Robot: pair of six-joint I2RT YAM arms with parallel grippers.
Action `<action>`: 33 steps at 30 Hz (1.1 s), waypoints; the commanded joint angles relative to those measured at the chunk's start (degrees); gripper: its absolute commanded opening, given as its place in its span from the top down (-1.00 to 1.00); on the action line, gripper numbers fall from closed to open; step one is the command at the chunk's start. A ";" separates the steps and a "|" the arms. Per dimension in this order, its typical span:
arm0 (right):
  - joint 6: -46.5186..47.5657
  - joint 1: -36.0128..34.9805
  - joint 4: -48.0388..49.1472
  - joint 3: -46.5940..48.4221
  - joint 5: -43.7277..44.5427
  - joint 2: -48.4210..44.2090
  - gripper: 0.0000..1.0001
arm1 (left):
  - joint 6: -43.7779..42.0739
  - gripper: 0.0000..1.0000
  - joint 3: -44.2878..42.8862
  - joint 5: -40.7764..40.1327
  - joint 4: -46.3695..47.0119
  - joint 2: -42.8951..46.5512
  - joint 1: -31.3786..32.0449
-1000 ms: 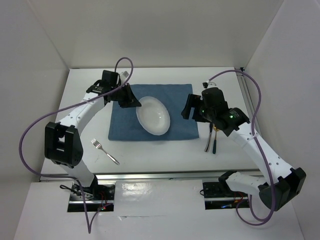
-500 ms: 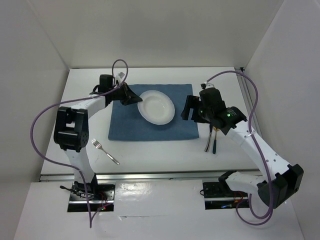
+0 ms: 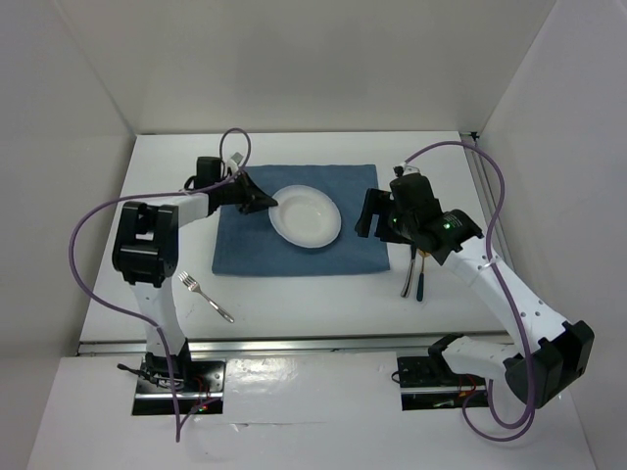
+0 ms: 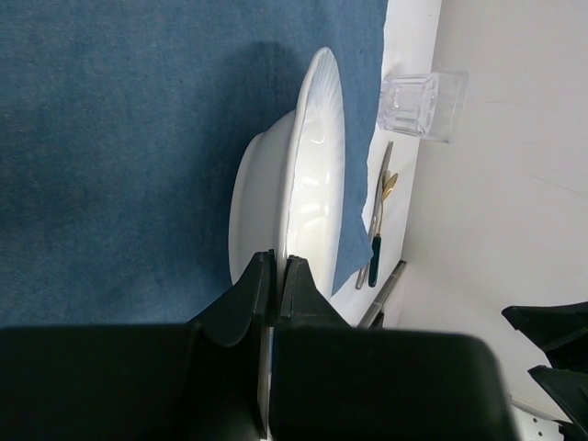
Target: Set the dinner table for one person
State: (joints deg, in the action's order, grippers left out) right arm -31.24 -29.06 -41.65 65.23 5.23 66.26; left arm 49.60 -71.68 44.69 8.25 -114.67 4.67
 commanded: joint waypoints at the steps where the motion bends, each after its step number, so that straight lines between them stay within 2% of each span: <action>1: -0.66 -0.38 -0.63 -0.02 0.48 -0.78 -0.77 | -1.26 0.97 -4.25 3.83 0.73 -2.38 -0.36; 3: -0.66 -0.38 -0.63 -0.54 0.48 -0.78 -0.77 | -3.63 0.78 -7.23 3.13 -5.07 -3.71 -0.36; 4: -0.66 -0.38 -0.63 -0.54 0.48 -0.78 -0.77 | -4.16 0.61 -7.77 2.60 -6.48 -3.72 -0.36; 7: -1.19 -0.38 -0.63 -1.07 0.48 -0.78 -0.77 | -6.44 0.38 -9.26 0.15 -11.84 -4.60 -0.36; 8: -1.19 -0.38 -0.63 -1.07 0.48 -0.78 -0.77 | -7.06 0.01 -9.27 -0.38 -12.90 -4.60 -0.36; 9: -1.19 -0.38 -0.63 -1.07 1.00 -0.78 -0.77 | -7.07 -0.01 -9.27 -0.39 -13.87 -4.60 -0.36; 13: -1.19 1.27 2.45 -4.85 8.62 -3.51 -0.84 | -9.43 -0.74 -10.93 -5.48 -19.13 -3.19 -0.36; 15: -0.67 3.91 2.45 -3.81 8.65 -0.80 -0.84 | -11.79 -0.82 -13.29 -9.59 -22.38 -1.97 -0.36; 18: 0.04 14.16 4.46 -1.70 5.41 2.54 -0.89 | -14.70 -0.82 -16.28 -16.28 -28.89 2.77 -0.36; 24: 1.62 25.44 10.97 1.47 -1.36 9.66 -0.89 | -19.36 -0.84 -17.00 -28.58 -36.72 18.65 0.86; 27: 2.15 29.58 13.95 3.32 -3.56 15.99 -0.89 | -19.90 -0.82 -13.06 -29.92 -37.52 26.30 2.27; 29: 2.15 30.11 18.00 4.71 -3.56 20.47 -0.83 | -19.37 -0.82 -7.97 -29.39 -36.99 29.84 2.28; 33: 2.15 32.30 18.01 9.29 -2.07 28.30 -0.65 | -17.96 -0.82 -1.11 -28.43 -36.99 36.35 4.29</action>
State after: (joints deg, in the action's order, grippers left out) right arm -29.95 2.04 -28.25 70.13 3.49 91.37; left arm 31.81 -78.15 17.45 -25.36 -79.15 7.94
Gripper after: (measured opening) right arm 0.839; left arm 0.909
